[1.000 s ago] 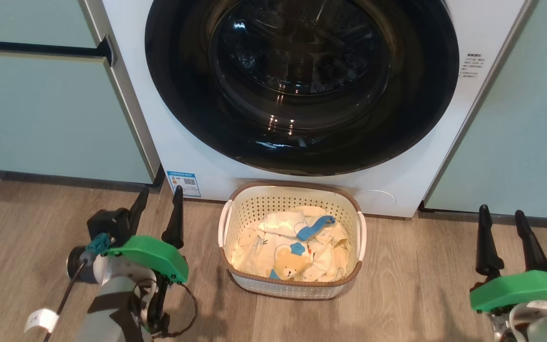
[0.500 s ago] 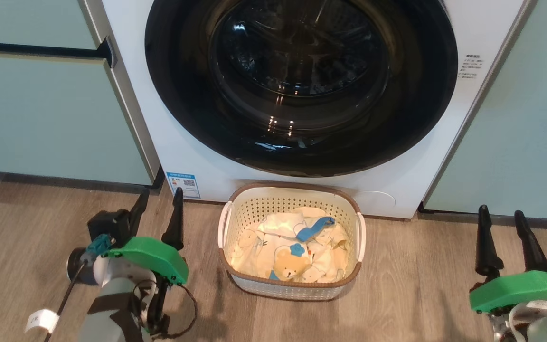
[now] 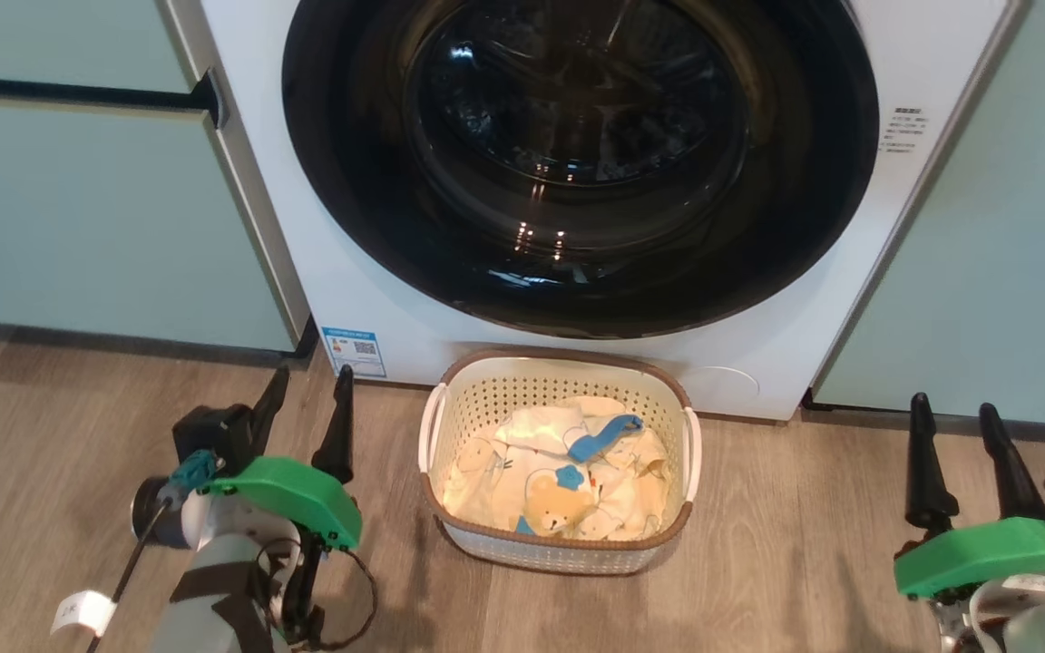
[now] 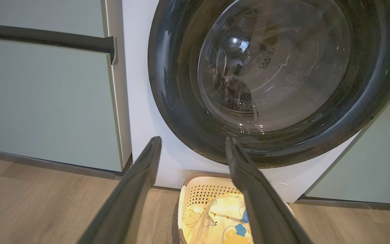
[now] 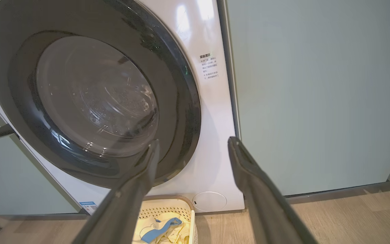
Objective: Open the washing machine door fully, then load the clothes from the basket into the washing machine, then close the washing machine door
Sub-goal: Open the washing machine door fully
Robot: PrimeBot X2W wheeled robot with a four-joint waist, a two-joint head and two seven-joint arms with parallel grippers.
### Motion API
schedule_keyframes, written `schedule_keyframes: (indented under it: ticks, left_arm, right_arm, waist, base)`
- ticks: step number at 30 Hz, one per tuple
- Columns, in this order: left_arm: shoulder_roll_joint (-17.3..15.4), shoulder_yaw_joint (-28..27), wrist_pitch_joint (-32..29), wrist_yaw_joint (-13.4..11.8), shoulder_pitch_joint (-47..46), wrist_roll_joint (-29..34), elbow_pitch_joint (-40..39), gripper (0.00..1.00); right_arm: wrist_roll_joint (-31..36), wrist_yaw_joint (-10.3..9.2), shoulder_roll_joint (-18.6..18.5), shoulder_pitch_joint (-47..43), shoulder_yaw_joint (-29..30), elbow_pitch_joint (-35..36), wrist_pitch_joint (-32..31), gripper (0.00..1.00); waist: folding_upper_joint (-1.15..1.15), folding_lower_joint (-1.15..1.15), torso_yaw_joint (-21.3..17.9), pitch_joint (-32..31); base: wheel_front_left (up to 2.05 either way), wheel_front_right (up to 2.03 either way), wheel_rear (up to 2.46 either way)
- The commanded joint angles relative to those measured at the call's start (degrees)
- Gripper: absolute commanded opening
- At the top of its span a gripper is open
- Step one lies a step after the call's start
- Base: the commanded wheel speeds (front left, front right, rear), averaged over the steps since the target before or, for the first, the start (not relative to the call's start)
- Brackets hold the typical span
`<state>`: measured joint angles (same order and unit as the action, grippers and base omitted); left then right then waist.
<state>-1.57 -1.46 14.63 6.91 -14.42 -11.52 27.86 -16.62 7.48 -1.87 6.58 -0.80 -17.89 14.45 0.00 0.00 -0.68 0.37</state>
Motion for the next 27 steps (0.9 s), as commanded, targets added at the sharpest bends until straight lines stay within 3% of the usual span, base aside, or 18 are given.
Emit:
schedule_keyframes:
  ticks: [1, 27]
  left_arm:
    - [-1.31, -1.44, 0.37, 0.09, -3.5, 0.52, -1.68, 1.0]
    - [-1.93, 1.18, 0.37, 0.56, -3.32, 0.27, -3.24, 1.0]
  right_arm:
    - [0.21, 0.01, -1.0, 2.75, -1.5, 1.68, 0.55, 1.0]
    - [-0.54, 0.01, -1.0, 2.72, -1.1, 2.15, 0.55, 1.0]
  waist:
    - [0.0, 0.0, -0.03, 0.01]
    - [0.0, 0.0, -0.94, 0.65]
  base:
    - [0.58, 1.11, -1.68]
    - [0.92, 1.28, -2.2]
